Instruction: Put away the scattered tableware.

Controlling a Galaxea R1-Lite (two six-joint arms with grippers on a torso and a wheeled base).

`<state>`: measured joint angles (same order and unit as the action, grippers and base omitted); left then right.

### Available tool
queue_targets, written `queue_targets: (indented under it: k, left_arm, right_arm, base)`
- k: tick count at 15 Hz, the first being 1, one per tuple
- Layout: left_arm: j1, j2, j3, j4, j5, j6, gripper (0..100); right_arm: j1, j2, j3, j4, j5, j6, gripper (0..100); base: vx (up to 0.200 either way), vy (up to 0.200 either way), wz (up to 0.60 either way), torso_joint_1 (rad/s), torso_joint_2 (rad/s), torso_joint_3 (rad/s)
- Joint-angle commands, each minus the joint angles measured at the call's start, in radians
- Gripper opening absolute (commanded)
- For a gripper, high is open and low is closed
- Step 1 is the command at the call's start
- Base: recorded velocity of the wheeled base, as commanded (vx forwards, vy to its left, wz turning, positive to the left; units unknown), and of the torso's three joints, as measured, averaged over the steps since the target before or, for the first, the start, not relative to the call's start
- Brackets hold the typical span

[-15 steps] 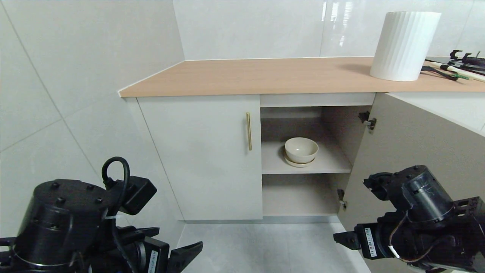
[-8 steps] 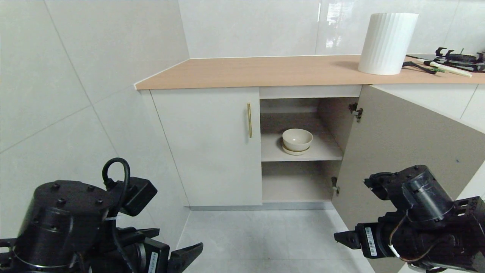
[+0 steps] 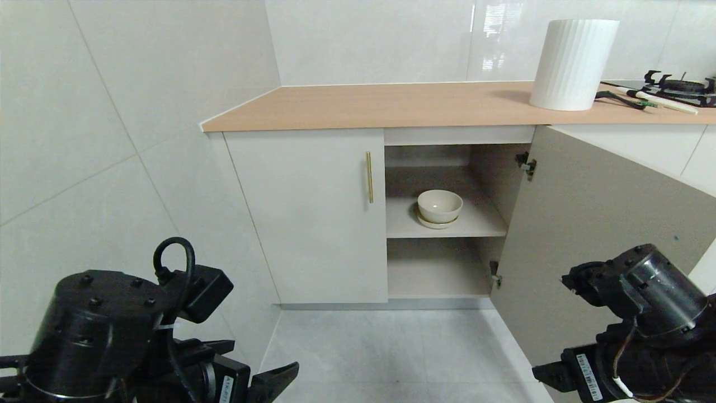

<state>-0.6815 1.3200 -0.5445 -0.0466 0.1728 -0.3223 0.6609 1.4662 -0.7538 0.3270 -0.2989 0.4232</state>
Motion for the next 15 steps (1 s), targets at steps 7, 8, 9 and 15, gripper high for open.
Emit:
queue_targets:
  k: [7, 8, 9, 15]
  left_arm:
    - [0.0, 0.007, 0.001, -0.001, 0.001, -0.001, 100]
    - [0.0, 0.005, 0.001, 0.001, 0.001, -0.001, 100]
    - [0.0, 0.005, 0.001, -0.001, 0.001, 0.0, 100]
    - [0.0, 0.005, 0.008, -0.001, 0.001, 0.0, 100]
  right_arm:
    - [-0.03, -0.021, -0.084, 0.228, -0.097, 0.002, 100]
    - [-0.053, -0.023, -0.088, 0.239, -0.098, -0.001, 100]
    - [-0.089, -0.023, -0.098, 0.268, -0.105, -0.007, 100]
    - [-0.325, 0.068, -0.187, 0.411, -0.221, -0.021, 100]
  base:
    - [0.0, -0.2, 0.0, 0.005, 0.0, 0.001]
    - [0.0, -0.2, 0.0, 0.002, 0.01, -0.002]
    - [0.0, -0.2, 0.0, 0.002, 0.0, 0.002]
    - [0.0, -0.067, 0.0, 0.001, 0.0, 0.001]
